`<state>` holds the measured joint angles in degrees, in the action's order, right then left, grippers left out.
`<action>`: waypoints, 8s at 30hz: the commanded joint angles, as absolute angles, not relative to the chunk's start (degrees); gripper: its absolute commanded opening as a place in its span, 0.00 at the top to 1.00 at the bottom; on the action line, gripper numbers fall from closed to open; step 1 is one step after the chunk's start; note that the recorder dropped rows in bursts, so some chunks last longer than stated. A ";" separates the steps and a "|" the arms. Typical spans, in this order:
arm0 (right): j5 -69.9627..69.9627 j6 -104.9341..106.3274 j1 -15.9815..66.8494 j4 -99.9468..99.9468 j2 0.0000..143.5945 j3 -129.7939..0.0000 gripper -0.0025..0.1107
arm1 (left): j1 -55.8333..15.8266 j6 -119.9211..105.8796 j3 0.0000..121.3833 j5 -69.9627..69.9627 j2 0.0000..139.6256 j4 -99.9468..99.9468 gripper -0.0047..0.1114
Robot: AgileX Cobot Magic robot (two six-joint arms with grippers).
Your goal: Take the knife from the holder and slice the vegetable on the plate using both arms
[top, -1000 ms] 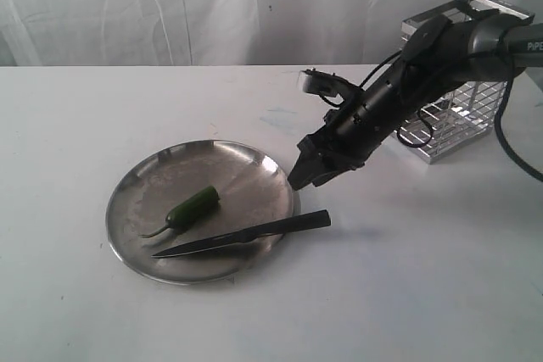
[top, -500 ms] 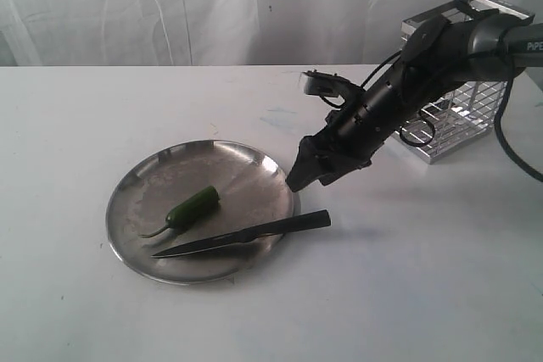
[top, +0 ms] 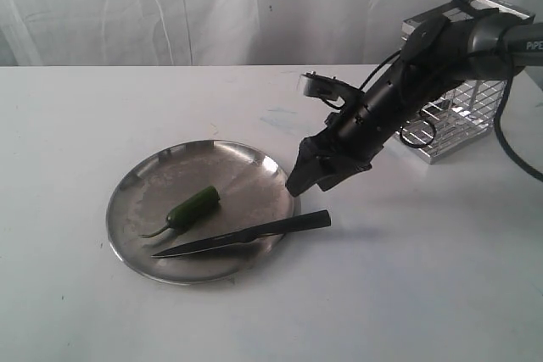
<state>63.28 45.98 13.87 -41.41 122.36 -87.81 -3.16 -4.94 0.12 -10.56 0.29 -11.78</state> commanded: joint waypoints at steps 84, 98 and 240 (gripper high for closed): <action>69.96 31.35 27.61 -17.18 107.31 -83.47 0.98 | -5.43 -5.04 0.00 -10.24 0.00 -12.24 0.96; 27.69 7.22 27.61 -17.23 73.22 -43.83 0.98 | -5.43 -5.48 0.00 -10.24 0.00 -11.46 0.96; 16.85 6.34 27.61 -23.65 81.74 -27.95 0.98 | -13.82 -59.26 93.85 -57.65 117.44 -17.97 0.96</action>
<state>15.76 5.98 27.57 -23.61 81.82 -28.16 -13.87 -60.19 95.99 -55.93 117.67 -16.04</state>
